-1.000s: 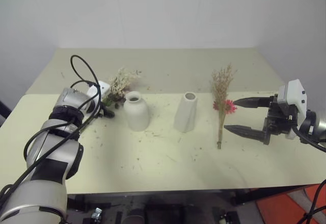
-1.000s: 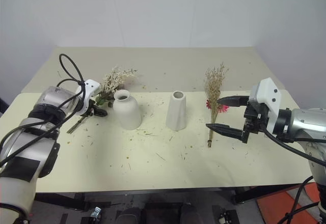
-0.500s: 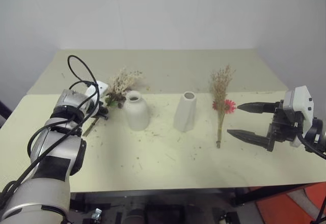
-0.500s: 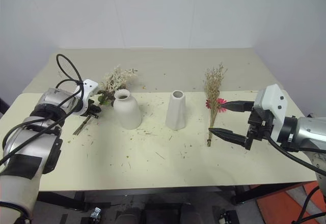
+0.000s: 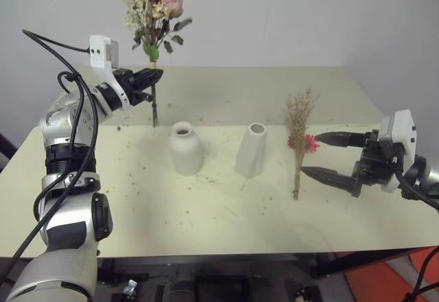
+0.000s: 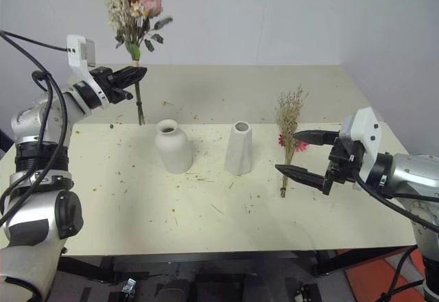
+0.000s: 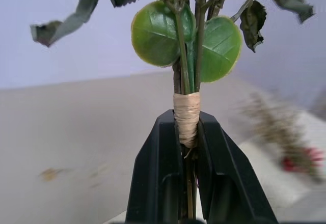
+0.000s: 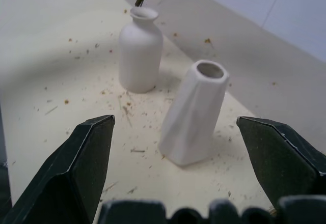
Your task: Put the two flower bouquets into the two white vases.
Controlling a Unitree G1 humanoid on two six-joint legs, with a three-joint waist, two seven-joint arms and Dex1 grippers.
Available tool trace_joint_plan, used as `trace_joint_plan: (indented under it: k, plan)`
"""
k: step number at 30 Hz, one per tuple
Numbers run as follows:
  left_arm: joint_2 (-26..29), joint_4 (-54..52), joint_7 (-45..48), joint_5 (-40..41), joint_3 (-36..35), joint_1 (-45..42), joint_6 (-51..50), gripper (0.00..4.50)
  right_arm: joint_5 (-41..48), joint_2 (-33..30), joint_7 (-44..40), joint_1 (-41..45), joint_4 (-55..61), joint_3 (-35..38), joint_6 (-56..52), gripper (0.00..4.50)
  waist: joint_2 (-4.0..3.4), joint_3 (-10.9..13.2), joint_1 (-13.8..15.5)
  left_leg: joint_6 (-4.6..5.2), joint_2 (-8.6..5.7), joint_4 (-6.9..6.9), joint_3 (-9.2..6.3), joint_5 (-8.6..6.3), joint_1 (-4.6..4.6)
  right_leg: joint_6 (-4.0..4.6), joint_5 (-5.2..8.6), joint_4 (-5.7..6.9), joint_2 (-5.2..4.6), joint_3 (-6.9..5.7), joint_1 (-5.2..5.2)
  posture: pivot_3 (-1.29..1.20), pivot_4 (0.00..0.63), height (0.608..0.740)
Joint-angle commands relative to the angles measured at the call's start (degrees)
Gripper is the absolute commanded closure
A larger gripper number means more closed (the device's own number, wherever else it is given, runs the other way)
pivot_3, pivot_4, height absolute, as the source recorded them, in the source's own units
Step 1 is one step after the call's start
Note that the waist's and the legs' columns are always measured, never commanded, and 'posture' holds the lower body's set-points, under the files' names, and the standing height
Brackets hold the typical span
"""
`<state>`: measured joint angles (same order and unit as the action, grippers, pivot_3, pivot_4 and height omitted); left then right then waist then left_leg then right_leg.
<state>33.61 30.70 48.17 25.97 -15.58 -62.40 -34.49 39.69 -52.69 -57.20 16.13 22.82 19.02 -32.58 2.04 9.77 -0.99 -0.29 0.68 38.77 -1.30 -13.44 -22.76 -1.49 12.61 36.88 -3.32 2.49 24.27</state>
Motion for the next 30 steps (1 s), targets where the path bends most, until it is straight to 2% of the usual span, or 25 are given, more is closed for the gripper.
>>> trace_joint_plan:
  k: [1, 6, 10, 18, 30]
  plan:
    - [1.19, -6.21, 2.46, 5.49, -2.99, -2.57, -1.73, 4.38, 1.62, 0.11, -1.32, 3.04, -0.65, 0.33, 1.66, 0.0, 0.0, 0.0, 0.01, 0.01, 0.0, -0.01, 0.0, 0.0, -0.01, 0.0, 0.0, -0.01, 0.0, 0.0, 0.0, 0.0, 0.15, 0.74]
    - [-1.13, -10.92, 5.24, 10.96, -3.38, -2.08, -2.75, 4.38, 0.62, 0.85, -2.88, 8.46, -3.3, -2.29, 2.4, 0.0, 0.0, 0.0, 0.1, 0.03, -0.01, 0.01, -0.01, -0.02, -0.02, 0.0, 0.0, -0.03, -0.02, 0.0, 0.0, 0.0, 0.15, 0.74]
    - [-2.95, -12.53, 6.32, 11.82, -2.23, -0.12, -1.73, 4.38, 0.13, 1.49, -3.1, 10.18, -3.52, -3.4, 3.02, 0.0, 0.0, 0.0, 0.18, 0.03, -0.01, 0.01, -0.01, -0.02, 0.02, 0.0, 0.0, -0.02, -0.01, -0.01, -0.04, 0.0, 0.15, 0.74]
    - [-4.12, -13.81, 8.73, 9.27, 1.86, 5.43, 1.01, 4.38, 0.36, 1.42, -2.48, 8.82, -2.28, -2.61, 3.44, 0.0, 0.0, 0.0, 0.19, 0.04, 0.0, 0.01, -0.01, -0.02, 0.0, 0.02, -0.01, -0.03, -0.01, 0.0, -0.01, 0.0, 0.15, 0.74]
    - [-5.62, -8.01, 9.45, 7.9, 2.07, 5.65, 6.6, 4.38, 1.14, 0.93, -1.14, 4.69, 1.71, 0.31, 3.07, 0.0, 0.0, 0.0, 0.18, 0.05, -0.02, 0.02, -0.02, -0.02, -0.02, 0.01, -0.01, -0.07, -0.01, 0.0, -0.02, 0.0, 0.15, 0.74]
